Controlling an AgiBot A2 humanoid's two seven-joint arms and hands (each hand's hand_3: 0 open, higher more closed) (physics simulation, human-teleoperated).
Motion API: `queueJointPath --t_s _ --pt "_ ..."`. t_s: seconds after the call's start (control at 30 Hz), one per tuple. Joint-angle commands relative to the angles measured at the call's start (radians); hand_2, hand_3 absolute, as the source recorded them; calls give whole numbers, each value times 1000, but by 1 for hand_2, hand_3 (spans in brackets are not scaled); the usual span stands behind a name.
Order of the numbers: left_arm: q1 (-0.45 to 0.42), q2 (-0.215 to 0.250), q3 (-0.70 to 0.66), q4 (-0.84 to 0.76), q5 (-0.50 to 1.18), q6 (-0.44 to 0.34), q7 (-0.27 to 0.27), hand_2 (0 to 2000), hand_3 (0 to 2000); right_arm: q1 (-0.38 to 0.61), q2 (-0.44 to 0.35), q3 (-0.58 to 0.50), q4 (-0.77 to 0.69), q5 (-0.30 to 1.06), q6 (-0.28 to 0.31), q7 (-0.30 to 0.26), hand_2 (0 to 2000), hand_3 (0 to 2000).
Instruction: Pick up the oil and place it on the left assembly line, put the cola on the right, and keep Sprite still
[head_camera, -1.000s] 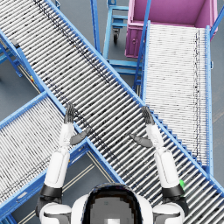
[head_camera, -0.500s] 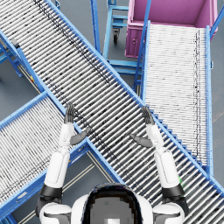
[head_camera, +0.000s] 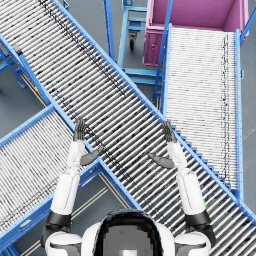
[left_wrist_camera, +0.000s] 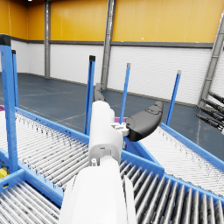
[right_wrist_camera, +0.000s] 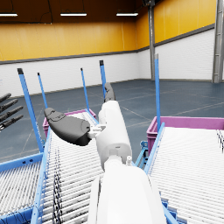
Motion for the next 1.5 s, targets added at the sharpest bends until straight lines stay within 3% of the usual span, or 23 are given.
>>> queueJointPath --t_s 0.03,0.67,0.73,0.9,1.33,1.5 --pt "0 0 0 0 0 0 0 0 0 0 0 0 0 0 0 0 0 0" --pt "0 0 0 0 0 0 0 0 0 0 0 0 0 0 0 0 0 0" --pt "38 24 4 0 0 -29 -28 0 0 9 -5 15 -19 0 0 0 0 0" --pt "105 67 -67 -48 0 -87 -87 0 0 53 -42 -47 33 0 -81 82 0 0" --pt "195 108 -240 -60 0 -101 -100 0 0 108 -88 -183 42 0 -100 101 0 0" --pt "208 112 -280 -75 177 -101 -101 0 0 118 -99 -196 62 221 -100 101 0 0"
